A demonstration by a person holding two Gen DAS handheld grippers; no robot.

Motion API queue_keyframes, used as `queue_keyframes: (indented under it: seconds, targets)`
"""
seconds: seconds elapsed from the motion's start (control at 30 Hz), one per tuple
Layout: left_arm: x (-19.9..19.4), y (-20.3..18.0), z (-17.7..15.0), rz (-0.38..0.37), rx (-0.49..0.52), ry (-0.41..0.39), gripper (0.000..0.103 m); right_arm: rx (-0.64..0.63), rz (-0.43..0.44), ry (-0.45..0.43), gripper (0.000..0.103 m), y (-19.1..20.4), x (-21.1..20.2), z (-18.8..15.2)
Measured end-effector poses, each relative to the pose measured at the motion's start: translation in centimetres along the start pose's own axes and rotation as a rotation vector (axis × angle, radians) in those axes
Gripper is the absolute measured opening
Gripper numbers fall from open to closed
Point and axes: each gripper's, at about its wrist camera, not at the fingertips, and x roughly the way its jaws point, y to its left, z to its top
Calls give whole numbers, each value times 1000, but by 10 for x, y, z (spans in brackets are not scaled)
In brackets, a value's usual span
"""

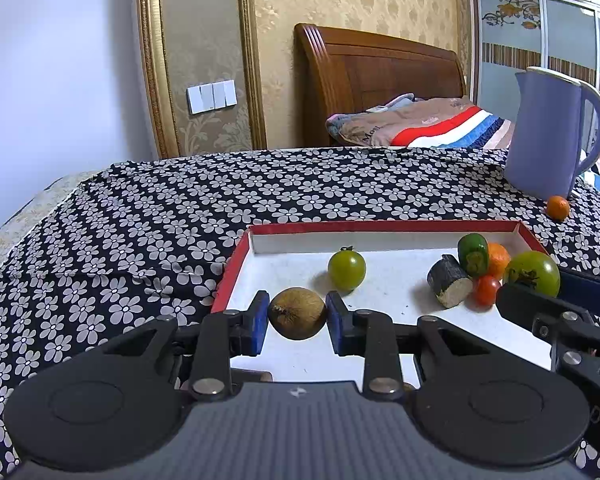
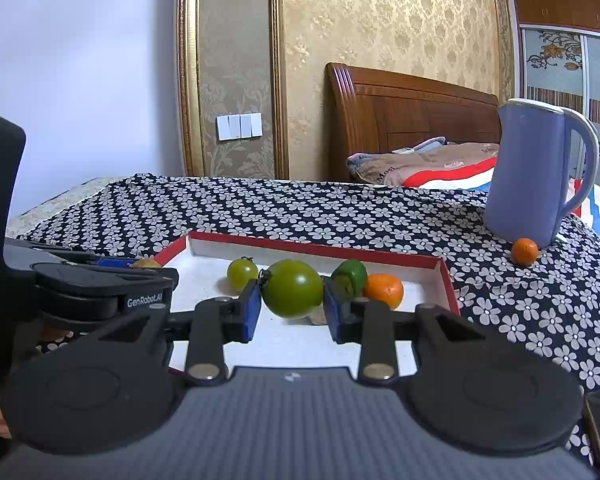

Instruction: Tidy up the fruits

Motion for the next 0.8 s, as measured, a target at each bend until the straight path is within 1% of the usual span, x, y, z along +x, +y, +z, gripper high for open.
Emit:
queue_keyframes:
  seconds: [0.33,0.47,0.53,0.6,0.8]
  targets:
    - [0,2,-4,2,3,3,30,11,-1,4,32,-1,0,-2]
    - [-9,15,-7,-2,-11,-10,30,9,-22,-27,32,-4,-11,-1]
    - [-15,26,-10,6,-16,-13,30,13,-28,-44,32,-7,-19,-1]
    - [-21,39,-14,-3,-38,-14,30,29,-29,-61,32,-12,-28,-2]
    - [-40,66,-23,5,-68,-35,30,93,-58,-88,32,-33,-52,-19]
